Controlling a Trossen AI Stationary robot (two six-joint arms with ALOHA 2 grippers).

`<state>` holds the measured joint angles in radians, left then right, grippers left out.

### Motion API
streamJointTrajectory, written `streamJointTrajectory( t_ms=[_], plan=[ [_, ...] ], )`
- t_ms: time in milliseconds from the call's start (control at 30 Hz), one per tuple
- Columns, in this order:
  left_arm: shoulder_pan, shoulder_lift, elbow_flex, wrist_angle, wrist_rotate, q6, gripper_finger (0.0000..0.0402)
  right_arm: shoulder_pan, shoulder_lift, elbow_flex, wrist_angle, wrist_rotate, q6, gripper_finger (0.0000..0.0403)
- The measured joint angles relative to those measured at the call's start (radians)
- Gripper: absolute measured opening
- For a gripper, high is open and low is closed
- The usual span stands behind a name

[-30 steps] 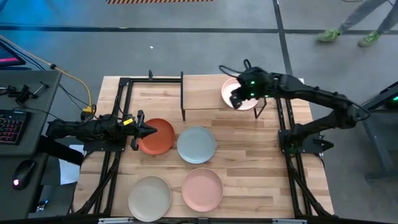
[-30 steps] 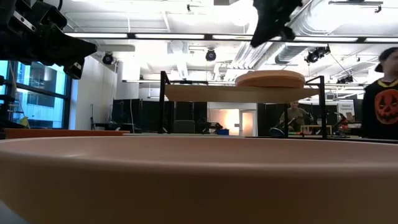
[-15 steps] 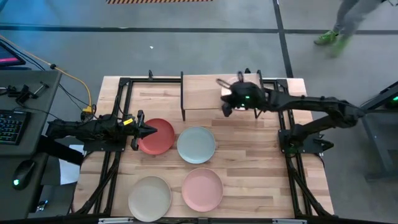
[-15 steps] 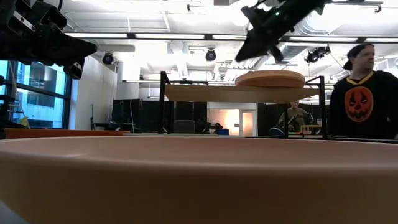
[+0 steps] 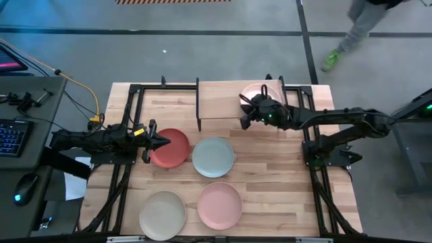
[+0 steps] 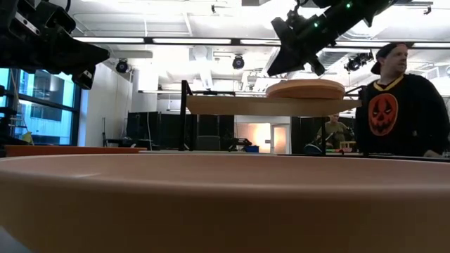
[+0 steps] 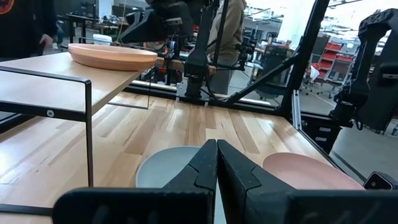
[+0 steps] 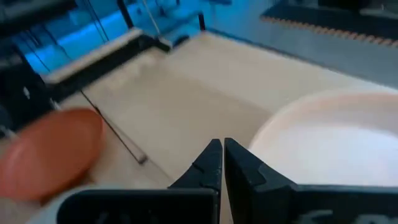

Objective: Place and stack plates onto a shelf
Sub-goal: Put the orange plate on the shelf

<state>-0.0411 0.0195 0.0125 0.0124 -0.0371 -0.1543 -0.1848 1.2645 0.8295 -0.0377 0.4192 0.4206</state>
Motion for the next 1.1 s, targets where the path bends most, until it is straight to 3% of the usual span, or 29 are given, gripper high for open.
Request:
streamJointTrajectory(
  t_ms=[567, 800, 1100],
  plan=[
    [0.000, 0.000, 0.000, -0.001, 0.000, 0.000, 0.0001, -0.045, 0.075, 0.001, -0.002, -0.026, -0.006, 0.0000],
    [0.000, 0.000, 0.000, -0.001, 0.000, 0.000, 0.0001, -0.051, 0.039, 0.007, 0.049, -0.036, -0.026, 0.0000],
    [0.000, 0.000, 0.000, 0.000, 0.000, 0.000, 0.0001, -0.013, 0.069, 0.086, -0.043, -0.176, 0.077, 0.0000]
  ],
)
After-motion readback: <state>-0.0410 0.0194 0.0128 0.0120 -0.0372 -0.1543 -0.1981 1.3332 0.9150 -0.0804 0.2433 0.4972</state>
